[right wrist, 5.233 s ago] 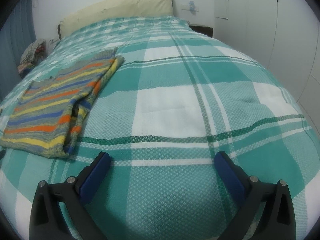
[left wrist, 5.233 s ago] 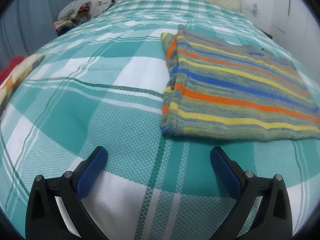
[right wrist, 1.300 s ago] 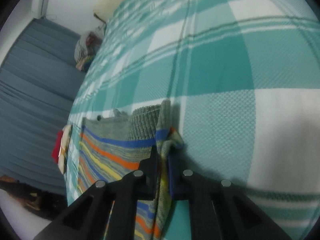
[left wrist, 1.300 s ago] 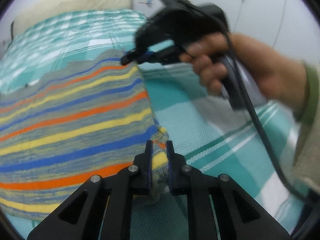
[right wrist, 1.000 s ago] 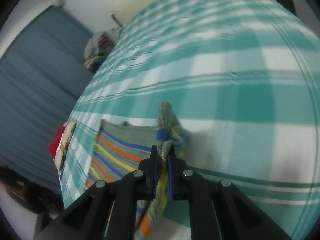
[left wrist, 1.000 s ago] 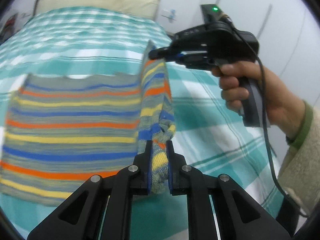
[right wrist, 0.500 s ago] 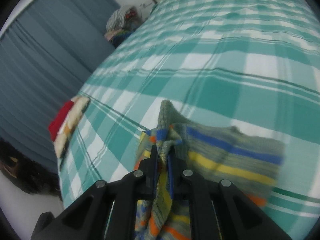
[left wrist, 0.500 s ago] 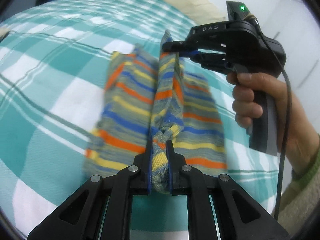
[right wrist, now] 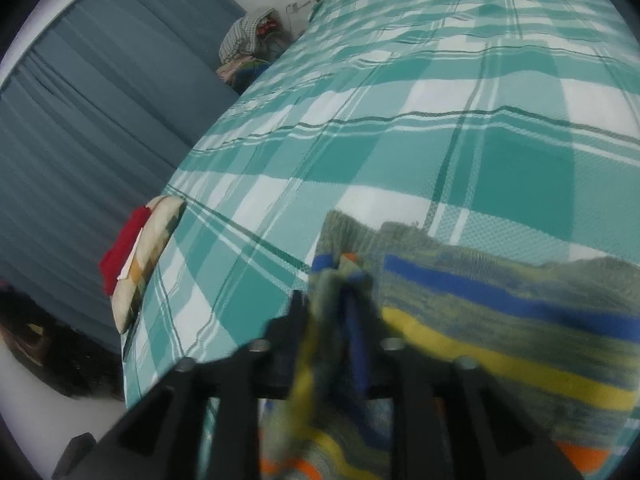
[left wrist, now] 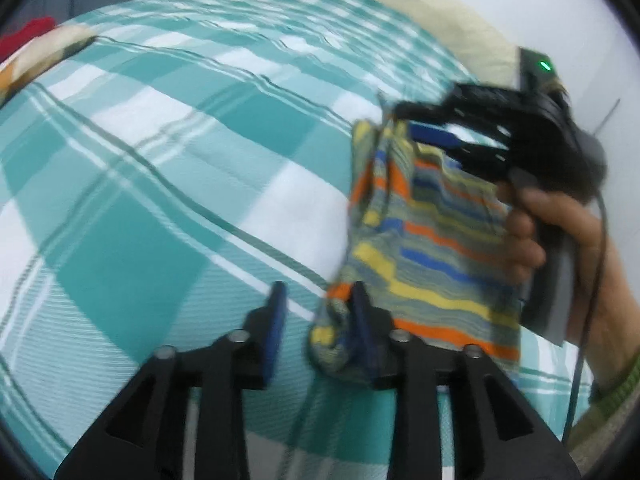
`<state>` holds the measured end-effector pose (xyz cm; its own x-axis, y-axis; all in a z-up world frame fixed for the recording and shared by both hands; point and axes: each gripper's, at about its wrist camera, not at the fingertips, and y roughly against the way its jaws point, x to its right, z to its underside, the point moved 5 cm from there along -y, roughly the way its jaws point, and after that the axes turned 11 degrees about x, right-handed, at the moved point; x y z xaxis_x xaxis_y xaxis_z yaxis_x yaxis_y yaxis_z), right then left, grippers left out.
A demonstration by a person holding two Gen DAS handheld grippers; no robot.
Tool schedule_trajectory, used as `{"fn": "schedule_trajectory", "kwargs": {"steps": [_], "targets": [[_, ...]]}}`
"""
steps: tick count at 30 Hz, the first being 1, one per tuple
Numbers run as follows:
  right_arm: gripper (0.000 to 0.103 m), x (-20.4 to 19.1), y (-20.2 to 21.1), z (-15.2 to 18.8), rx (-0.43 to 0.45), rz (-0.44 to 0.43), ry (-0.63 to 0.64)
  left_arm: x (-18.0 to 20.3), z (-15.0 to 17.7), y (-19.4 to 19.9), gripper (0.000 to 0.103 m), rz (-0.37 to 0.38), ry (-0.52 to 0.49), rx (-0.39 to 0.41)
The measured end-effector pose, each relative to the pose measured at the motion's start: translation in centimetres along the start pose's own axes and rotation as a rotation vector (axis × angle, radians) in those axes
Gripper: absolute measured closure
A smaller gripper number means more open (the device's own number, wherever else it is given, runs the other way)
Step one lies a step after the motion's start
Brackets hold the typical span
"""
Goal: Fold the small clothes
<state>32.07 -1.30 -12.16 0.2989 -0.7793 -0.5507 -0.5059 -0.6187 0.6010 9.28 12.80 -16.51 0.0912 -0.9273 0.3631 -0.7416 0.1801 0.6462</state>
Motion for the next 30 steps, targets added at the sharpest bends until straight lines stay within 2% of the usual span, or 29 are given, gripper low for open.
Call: {"fn": "schedule_trajectory", "kwargs": {"steps": [2, 4, 6, 7, 8, 9, 10, 11, 13, 14, 15, 16, 17, 18, 19, 20, 22, 24, 26, 28, 29, 30], "targets": [[0.072, -0.4, 2.2, -0.5, 0.028, 0.013, 0.055, 0.0, -0.7, 0.8, 0.053, 0.025, -0.015, 0.033], [0.072, -0.6, 5.2, -0.5, 0.041, 0.054, 0.152, 0.6, -1.1, 1.1, 0.043, 0.092, -0.027, 0.047], [0.072, -1.1, 8.4, 0.9, 0.03, 0.065, 0.251, 1.2, -1.2, 0.6, 0.042, 0.113, -0.042, 0.041], [0.072, -1.3, 9.4, 1.9, 0.017, 0.068, 0.286, 1.3, -1.1, 0.1, 0.043, 0.105, -0.054, 0.032], [0.072, -1.6, 10.4, 3.4, -0.001, 0.065, 0.327, 1.3, -0.7, -0.5, 0.054, 0.088, -0.066, 0.013], [0.072, -1.9, 11.2, 5.5, -0.028, 0.046, 0.359, 1.2, -0.1, -1.1, 0.067, 0.067, -0.075, -0.02], [0.072, -1.8, 11.7, 7.2, -0.049, 0.031, 0.373, 0.9, 0.5, -1.8, 0.091, 0.05, -0.082, -0.057], [0.072, -1.4, 11.9, 9.3, -0.077, 0.029, 0.382, 0.6, 1.1, -2.1, 0.089, 0.039, -0.084, -0.086], [0.072, 0.4, 11.1, 14.0, -0.189, 0.096, 0.405, 0.1, 1.5, -1.9, 0.085, 0.024, -0.089, -0.1], [0.072, 1.0, 11.0, 15.5, -0.208, 0.12, 0.42, 0.1, 1.4, -1.6, 0.084, 0.013, -0.109, -0.108], [0.072, 1.1, 11.7, 16.0, -0.178, 0.118, 0.425, 0.1, 0.9, -1.0, 0.082, -0.01, -0.134, -0.106], [0.073, 0.9, 12.3, 15.7, -0.169, 0.106, 0.411, 0.1, 0.3, -0.4, 0.079, -0.021, -0.143, -0.09], [0.073, 0.8, 12.9, 15.0, -0.161, 0.094, 0.392, 0.2, -0.7, 0.2, 0.069, -0.024, -0.143, -0.062], [0.073, 0.7, 13.7, 13.5, -0.125, 0.091, 0.385, 0.7, -1.9, 0.8, 0.063, 0.001, -0.141, -0.036], [0.073, 0.6, 14.2, 12.2, -0.089, 0.097, 0.392, 1.4, -3.0, 0.8, 0.049, 0.042, -0.139, -0.015], [0.073, 0.7, 14.5, 10.6, -0.056, 0.109, 0.398, 2.3, -4.3, 0.7, 0.04, 0.092, -0.139, -0.001], [0.073, 1.4, 14.6, 7.2, -0.003, 0.138, 0.383, 4.6, -6.4, -1.0, 0.034, 0.216, -0.152, -0.011], [0.073, 2.5, 13.5, 4.6, 0.012, 0.156, 0.362, 5.8, -7.3, -3.5, 0.034, 0.263, -0.18, -0.033], [0.073, 4.0, 11.3, 3.6, -0.017, 0.189, 0.347, 6.0, -7.5, -6.8, 0.034, 0.215, -0.22, -0.052], [0.075, 6.5, 8.1, 4.1, -0.086, 0.242, 0.315, 4.4, -6.8, -10.0, 0.043, 0.09, -0.256, -0.089], [0.075, 7.9, 6.8, 4.8, -0.113, 0.272, 0.298, 3.4, -6.3, -11.5, 0.043, 0.056, -0.253, -0.122], [0.074, 8.3, 6.3, 4.8, -0.091, 0.274, 0.289, 2.8, -6.1, -11.8, 0.042, 0.079, -0.219, -0.127]]}}
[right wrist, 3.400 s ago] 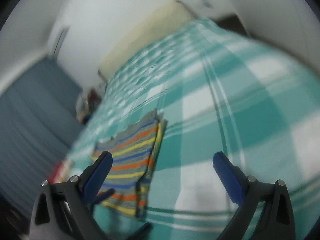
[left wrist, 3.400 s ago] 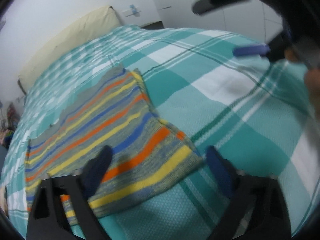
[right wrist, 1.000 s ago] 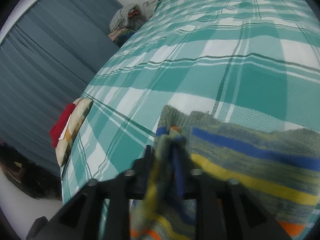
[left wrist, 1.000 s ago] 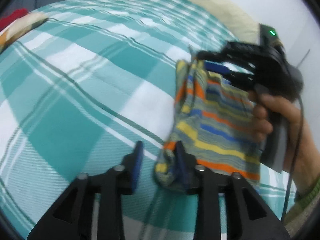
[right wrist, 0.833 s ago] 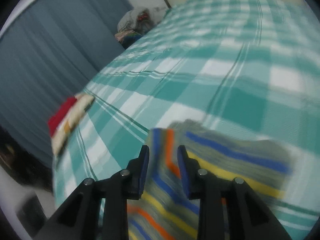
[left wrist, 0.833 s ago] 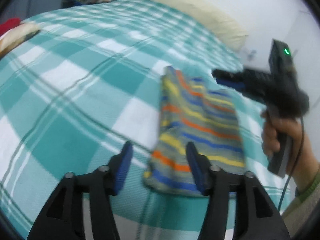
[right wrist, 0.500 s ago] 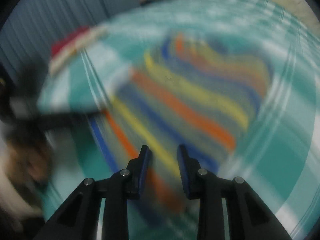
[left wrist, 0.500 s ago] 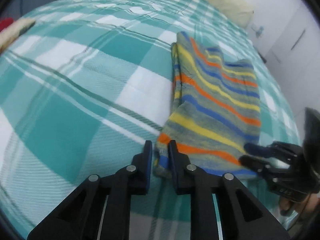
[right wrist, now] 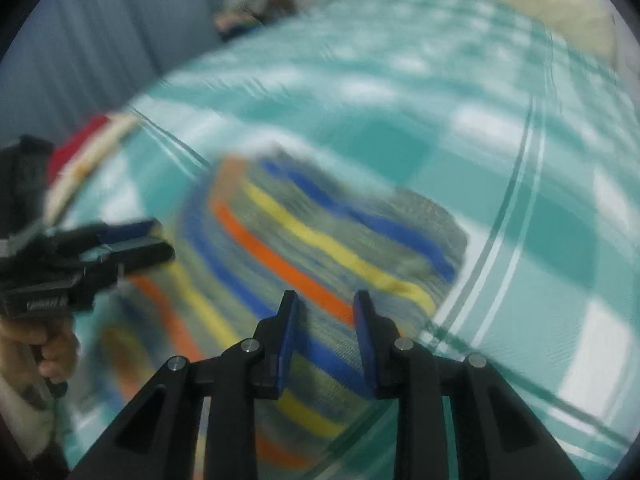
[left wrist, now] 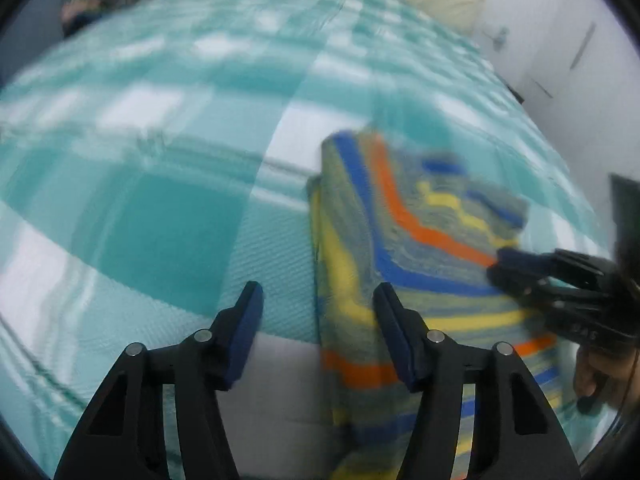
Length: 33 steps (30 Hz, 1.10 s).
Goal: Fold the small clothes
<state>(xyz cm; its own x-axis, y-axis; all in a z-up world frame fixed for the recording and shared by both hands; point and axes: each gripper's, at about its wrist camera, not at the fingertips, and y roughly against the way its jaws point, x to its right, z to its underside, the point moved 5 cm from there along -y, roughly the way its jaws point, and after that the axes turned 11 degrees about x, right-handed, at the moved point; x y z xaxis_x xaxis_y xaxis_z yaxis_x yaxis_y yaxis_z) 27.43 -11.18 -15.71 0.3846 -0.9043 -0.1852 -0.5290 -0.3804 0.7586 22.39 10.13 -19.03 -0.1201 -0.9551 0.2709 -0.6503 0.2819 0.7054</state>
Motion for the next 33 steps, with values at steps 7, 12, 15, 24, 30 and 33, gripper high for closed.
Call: {"fn": "schedule_trajectory", "kwargs": {"steps": [7, 12, 15, 24, 30, 33], "targets": [[0.074, -2.7, 6.9, 0.5, 0.133, -0.045, -0.004, 0.7, 0.4, 6.6, 0.043, 0.07, -0.085, 0.033], [0.074, -7.3, 9.9, 6.2, 0.06, -0.181, 0.052, 1.4, 6.6, 6.4, 0.053, 0.027, -0.183, -0.135], [0.074, -8.5, 9.5, 11.6, -0.048, -0.142, 0.103, 1.5, 9.4, 8.4, 0.052, 0.011, -0.271, -0.146], [0.031, -4.7, 14.4, 9.1, 0.122, -0.136, -0.061, 0.5, 2.6, 11.2, 0.008, 0.064, -0.201, 0.003], [0.031, 1.2, 9.1, 4.6, 0.13, -0.197, -0.342, 0.6, -0.5, 3.2, 0.009, 0.157, -0.127, -0.05], [0.041, 2.7, 5.6, 4.5, 0.097, -0.276, -0.462, 1.2, 0.8, 1.7, 0.015, 0.244, -0.094, -0.112]]}}
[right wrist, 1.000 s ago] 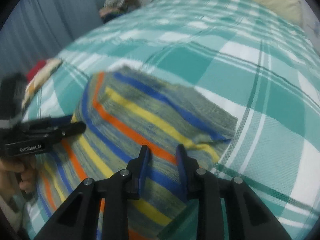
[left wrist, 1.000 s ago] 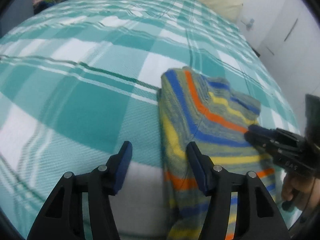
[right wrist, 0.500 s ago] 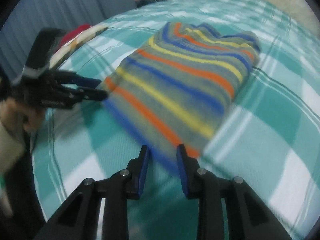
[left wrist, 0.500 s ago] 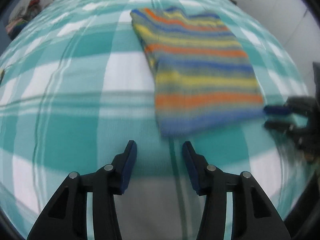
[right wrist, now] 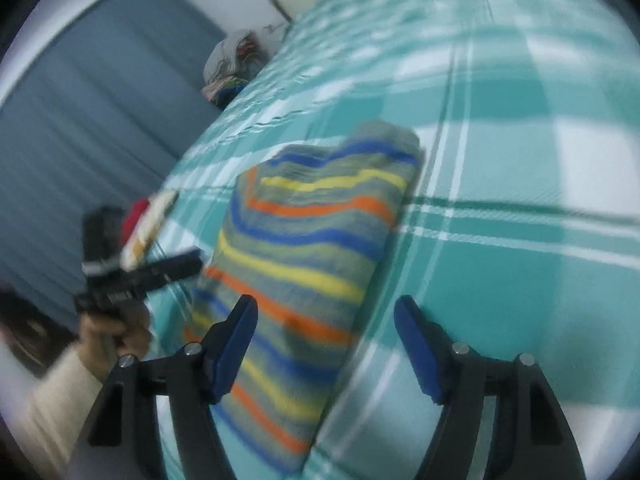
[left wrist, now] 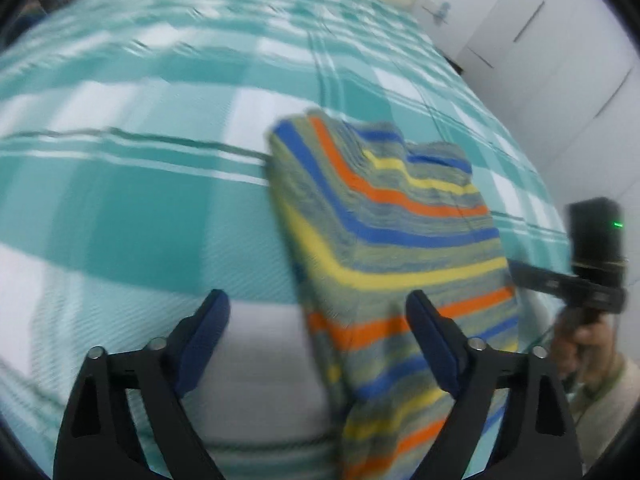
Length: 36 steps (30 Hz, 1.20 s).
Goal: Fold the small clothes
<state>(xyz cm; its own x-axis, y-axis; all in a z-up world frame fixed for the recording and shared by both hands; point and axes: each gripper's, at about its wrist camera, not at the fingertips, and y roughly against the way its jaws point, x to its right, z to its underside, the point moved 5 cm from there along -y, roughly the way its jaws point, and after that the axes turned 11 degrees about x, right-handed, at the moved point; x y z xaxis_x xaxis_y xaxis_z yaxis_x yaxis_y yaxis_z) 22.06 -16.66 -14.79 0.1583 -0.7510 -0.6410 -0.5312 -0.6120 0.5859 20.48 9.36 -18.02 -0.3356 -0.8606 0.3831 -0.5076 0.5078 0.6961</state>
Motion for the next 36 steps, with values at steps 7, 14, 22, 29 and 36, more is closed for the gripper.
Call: {"fn": "schedule_trajectory", "kwargs": {"steps": [7, 14, 22, 29, 36], "targets": [[0.078, -2.1, -4.6, -0.4, 0.043, 0.039, 0.037, 1.6, -0.2, -0.7, 0.087, 0.006, 0.012, 0.014], [0.079, -9.1, 2.9, -2.7, 0.172, -0.036, 0.218, 7.5, -3.8, 6.8, 0.088, 0.068, -0.078, 0.17], [0.027, 0.2, 6.9, -4.8, 0.169, 0.227, 0.171, 7.5, -0.2, 1.2, 0.031, -0.096, 0.005, 0.096], [0.017, 4.6, 13.7, 2.9, 0.194, 0.563, 0.288, 10.6, 6.7, 6.7, 0.012, -0.256, -0.139, 0.194], [0.001, -2.0, 16.9, 11.1, 0.186, 0.635, 0.419, 15.9, 12.2, 9.7, 0.006, -0.367, -0.161, 0.169]]}}
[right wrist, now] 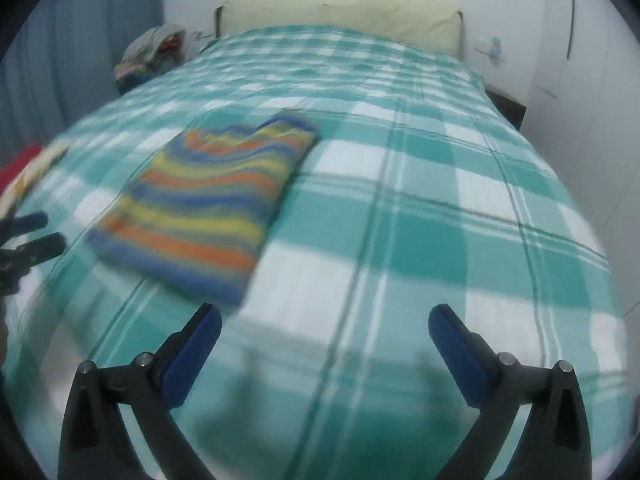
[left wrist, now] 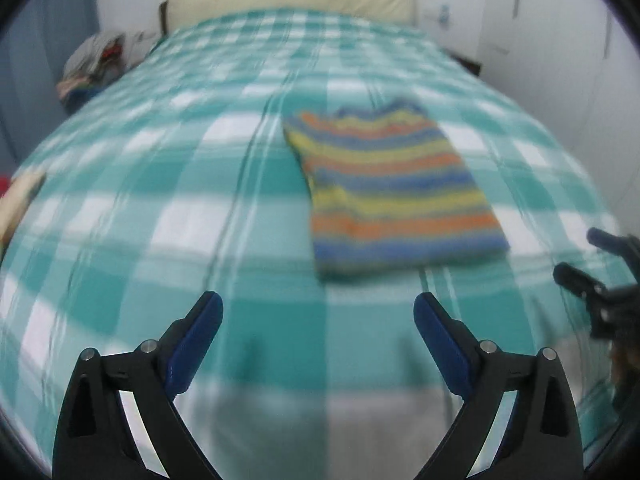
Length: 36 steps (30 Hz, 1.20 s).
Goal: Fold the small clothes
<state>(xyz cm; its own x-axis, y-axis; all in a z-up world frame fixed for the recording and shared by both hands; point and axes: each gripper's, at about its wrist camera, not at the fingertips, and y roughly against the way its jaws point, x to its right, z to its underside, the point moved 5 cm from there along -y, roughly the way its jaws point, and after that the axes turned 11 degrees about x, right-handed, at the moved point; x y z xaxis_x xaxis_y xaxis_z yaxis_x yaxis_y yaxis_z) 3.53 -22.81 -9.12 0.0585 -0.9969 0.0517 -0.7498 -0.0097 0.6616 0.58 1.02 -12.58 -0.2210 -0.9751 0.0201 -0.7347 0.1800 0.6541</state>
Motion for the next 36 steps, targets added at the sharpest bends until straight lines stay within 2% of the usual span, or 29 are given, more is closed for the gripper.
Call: {"fn": "schedule_trajectory", "kwargs": {"steps": [2, 4, 7, 9, 11, 18, 36], "targets": [[0.001, -1.5, 1.6, 1.2, -0.003, -0.004, -0.015, 0.6, 1.7, 0.5, 0.006, -0.014, 0.021, -0.014], [0.001, -1.9, 2.9, 2.8, 0.003, -0.002, -0.029, 1.3, 3.4, 0.8, 0.006, -0.056, -0.004, -0.006], [0.001, -3.3, 2.7, 4.7, -0.008, -0.017, -0.019, 1.8, 5.1, -0.2, 0.006, -0.082, -0.023, -0.01], [0.001, -3.6, 2.3, 5.3, 0.014, 0.002, 0.003, 2.0, 5.8, -0.8, 0.006, -0.088, -0.024, -0.014], [0.001, -3.6, 1.7, 5.7, 0.027, 0.016, 0.008, 2.1, 6.0, -1.1, 0.003, -0.095, -0.03, -0.004], [0.0, -3.5, -0.8, 7.2, -0.045, 0.026, -0.006, 2.1, 6.6, -2.1, 0.0, -0.092, -0.023, -0.011], [0.0, -3.4, -1.0, 7.4, -0.047, 0.039, -0.002, 2.4, 6.8, -2.2, 0.0, -0.092, -0.011, -0.015]]}}
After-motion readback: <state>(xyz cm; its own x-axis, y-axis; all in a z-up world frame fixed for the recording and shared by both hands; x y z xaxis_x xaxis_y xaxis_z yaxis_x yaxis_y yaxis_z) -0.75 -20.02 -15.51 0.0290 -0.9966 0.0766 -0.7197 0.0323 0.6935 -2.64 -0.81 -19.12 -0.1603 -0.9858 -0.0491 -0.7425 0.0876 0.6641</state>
